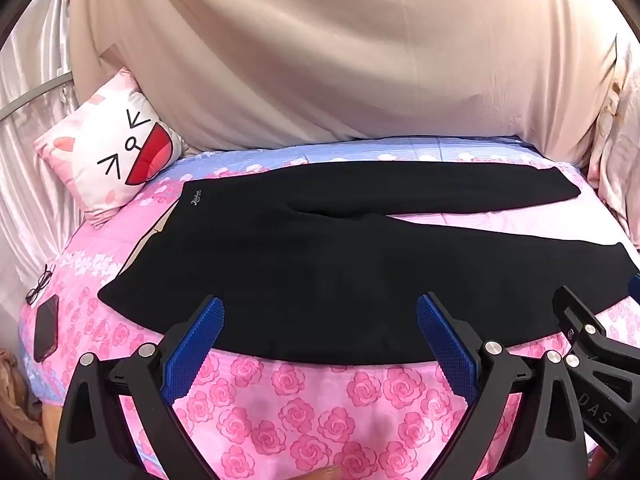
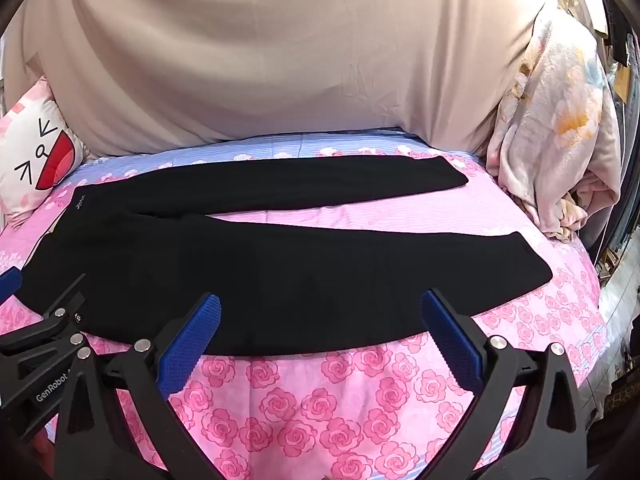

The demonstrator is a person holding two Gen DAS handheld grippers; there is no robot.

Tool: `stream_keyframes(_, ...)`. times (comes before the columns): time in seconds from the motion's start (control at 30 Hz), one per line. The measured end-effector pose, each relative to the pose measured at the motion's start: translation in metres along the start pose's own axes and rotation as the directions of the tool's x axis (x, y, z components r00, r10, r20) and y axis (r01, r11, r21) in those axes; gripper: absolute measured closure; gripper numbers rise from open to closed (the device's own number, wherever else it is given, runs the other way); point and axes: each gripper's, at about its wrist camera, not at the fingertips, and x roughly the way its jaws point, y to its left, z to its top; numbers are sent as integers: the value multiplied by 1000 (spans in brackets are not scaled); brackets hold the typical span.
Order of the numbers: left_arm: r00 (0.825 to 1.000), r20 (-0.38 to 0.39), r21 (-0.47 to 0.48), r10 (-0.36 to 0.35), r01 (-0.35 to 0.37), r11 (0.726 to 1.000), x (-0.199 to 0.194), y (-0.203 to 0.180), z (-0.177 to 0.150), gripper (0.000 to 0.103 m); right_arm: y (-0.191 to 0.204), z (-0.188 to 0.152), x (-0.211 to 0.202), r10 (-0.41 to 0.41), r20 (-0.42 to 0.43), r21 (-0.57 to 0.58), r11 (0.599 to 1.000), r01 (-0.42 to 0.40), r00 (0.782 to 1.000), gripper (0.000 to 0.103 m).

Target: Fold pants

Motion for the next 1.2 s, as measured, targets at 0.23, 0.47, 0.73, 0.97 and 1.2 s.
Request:
stream_keyframes(0.23, 1000, 5, -3, 0, 0, 1000, 1, -1, -5, 9, 3, 3, -2, -8, -2, -10, 1000, 8, 1000, 5)
stream_keyframes(0.47, 1000, -5, -13, -6, 6, 1000, 3, -2, -5, 9, -1, 2, -1, -6, -4, -10, 1000, 6, 1000, 5)
stream_keyframes(0.73, 1000, -18, -14, -15, 15, 1000, 6, 2, -7, 9, -2, 3, 1, -6, -9, -11, 1000, 6, 1000, 5)
stream_keyframes(0.97, 1000, -26, -16, -15, 15, 1000, 9, 6, -8, 9, 4, -3, 7, -8, -13, -20, 1000, 8, 1000, 5)
stream_keyframes(1.2, 999, -29, -16, -17, 17, 1000, 9, 8, -10, 9, 4, -3, 8, -8, -15, -20, 1000, 7, 1000, 5)
